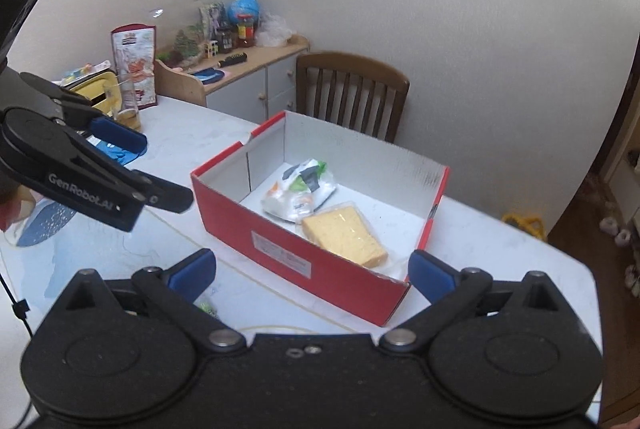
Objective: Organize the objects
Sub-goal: 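Withdraw both tools from the box back toward the scattered items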
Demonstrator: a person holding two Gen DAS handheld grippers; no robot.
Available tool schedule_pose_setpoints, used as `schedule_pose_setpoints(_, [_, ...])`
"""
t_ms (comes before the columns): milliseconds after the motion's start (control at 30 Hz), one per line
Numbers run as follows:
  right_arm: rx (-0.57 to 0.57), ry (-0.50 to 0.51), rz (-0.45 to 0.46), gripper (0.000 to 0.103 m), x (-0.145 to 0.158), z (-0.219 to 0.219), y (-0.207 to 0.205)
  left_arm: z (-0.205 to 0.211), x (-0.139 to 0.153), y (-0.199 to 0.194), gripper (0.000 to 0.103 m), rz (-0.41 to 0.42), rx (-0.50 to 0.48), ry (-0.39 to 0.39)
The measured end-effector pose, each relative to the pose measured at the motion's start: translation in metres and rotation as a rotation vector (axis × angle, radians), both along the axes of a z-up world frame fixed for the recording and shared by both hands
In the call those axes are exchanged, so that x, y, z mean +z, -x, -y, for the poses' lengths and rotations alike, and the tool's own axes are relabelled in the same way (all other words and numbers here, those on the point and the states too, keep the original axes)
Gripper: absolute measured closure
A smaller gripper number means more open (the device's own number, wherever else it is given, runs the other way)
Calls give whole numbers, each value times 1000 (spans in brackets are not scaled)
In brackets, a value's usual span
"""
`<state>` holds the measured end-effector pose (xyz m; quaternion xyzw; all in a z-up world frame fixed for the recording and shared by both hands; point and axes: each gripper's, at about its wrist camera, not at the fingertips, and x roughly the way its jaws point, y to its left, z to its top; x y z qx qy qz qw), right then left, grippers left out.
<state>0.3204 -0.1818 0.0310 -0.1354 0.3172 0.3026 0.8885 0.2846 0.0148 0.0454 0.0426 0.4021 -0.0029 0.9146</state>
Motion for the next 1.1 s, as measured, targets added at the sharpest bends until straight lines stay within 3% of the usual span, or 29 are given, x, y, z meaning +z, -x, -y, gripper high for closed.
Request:
schedule_pose_setpoints(300, [-12,19,23,1,-6,-6,49,-11,-6,56,20,20,-19,28])
schedule_pose_setpoints(667, [-115,6,-66,1,-28,-20,100,-30,-21,115,13,36,-64,40])
schedule_pose_setpoints(767, [-145,12,-82,1,-38,-24,114,-41,-34,128,1,32,-62,65])
schedule_pose_setpoints(1100, [-207,-20,-121,1,-79,-36,150,-79,-95,161,0,-44,-8,115])
